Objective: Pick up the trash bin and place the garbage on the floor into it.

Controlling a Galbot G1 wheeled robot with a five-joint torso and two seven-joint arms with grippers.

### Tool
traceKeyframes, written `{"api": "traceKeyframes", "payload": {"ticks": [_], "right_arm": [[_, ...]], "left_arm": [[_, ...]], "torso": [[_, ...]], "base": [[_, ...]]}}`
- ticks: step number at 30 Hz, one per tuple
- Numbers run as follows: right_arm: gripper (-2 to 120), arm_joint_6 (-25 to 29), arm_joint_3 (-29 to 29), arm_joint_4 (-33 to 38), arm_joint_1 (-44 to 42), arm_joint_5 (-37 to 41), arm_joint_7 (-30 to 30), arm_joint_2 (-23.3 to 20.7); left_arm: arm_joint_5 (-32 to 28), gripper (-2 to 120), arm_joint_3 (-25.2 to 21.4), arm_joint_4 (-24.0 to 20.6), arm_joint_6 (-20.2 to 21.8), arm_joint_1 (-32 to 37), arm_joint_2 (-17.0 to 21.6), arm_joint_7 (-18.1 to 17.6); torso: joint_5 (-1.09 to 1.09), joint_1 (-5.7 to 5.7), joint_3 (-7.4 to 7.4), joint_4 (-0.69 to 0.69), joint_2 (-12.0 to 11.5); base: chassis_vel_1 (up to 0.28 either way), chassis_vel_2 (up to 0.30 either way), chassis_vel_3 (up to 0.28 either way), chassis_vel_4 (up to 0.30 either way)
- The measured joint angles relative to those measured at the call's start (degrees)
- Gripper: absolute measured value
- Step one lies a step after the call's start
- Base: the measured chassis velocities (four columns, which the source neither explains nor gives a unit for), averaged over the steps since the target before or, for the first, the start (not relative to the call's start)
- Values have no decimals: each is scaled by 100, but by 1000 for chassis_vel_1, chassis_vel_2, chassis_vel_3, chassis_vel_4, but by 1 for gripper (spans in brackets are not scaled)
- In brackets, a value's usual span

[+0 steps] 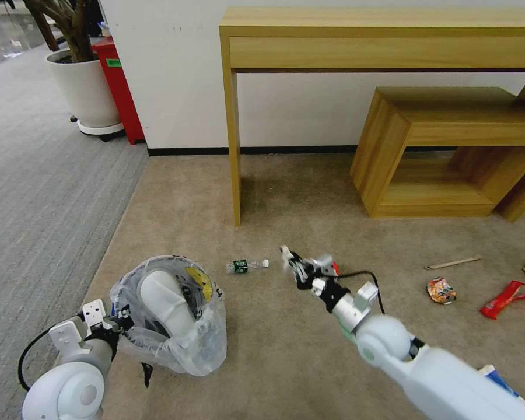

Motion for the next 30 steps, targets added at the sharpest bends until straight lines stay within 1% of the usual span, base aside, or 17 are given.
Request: {"api": "traceKeyframes", "payload": {"ticks": [1,2,3,5,6,9,10,13,14,17,18,21,22,26,30], "right_arm": [[0,62,-127,30,170,111,-81,-11],[0,62,-127,30,170,111,-81,-11],[0,186,-403,89,516,311,-209,-2],[0,251,-829,175,1015,597,-345,82],[0,251,-829,175,1015,597,-345,82],[0,245,-1511,211,1545,915,-349,254],[0,245,-1511,211,1545,915,-349,254],[0,211,-2286,164,2007,1148,-295,449],[0,211,-2286,164,2007,1148,-295,449],[0,183,-2981,-3,2431,1272,-226,609],[0,183,-2981,-3,2431,1272,-226,609],[0,176,-3431,-196,2725,1307,-168,763],[0,176,-3431,-196,2725,1307,-168,763],[0,106,-3813,-353,2881,1291,-41,950],[0,53,-4023,-505,2921,1202,62,1080]], "left_arm": [[-2,1,5,-28,8,8,-2,-4],[-2,1,5,-28,8,8,-2,-4],[-5,1,15,-73,21,18,-6,-7],[-7,1,20,-138,35,36,-25,-10],[-7,1,20,-138,35,36,-25,-10],[-11,1,7,-227,42,77,-46,-14],[-11,1,7,-227,42,77,-46,-14],[-26,1,-58,-323,43,127,-53,-17],[-26,1,-58,-323,43,127,-53,-17],[-52,1,-106,-409,43,165,-56,-20],[-52,1,-106,-409,43,165,-56,-20],[-56,1,-127,-487,42,204,-87,-22],[-56,1,-127,-487,42,204,-87,-22],[-57,1,-186,-605,33,278,-123,-24],[-58,1,-229,-702,23,350,-176,-24]], "torso": [[-1,0,0,0,0],[-1,0,0,0,0],[0,0,1,0,0],[-1,0,0,1,0],[-1,0,0,1,0],[-1,0,0,0,0],[-1,0,0,0,0],[0,0,0,0,0],[0,0,0,0,0],[-1,0,0,0,0],[-1,0,0,0,0],[-1,0,0,0,0],[-1,0,0,0,0],[0,0,0,0,0],[0,0,0,0,0]], "base": [[0,0,0,0],[0,0,0,0],[0,0,0,0],[0,0,0,0],[0,0,0,0],[0,0,0,0],[0,0,0,0],[0,0,0,0],[0,0,0,0],[0,0,0,0],[0,0,0,0],[0,0,0,0],[0,0,0,0],[0,0,0,0],[0,0,0,0]]}}
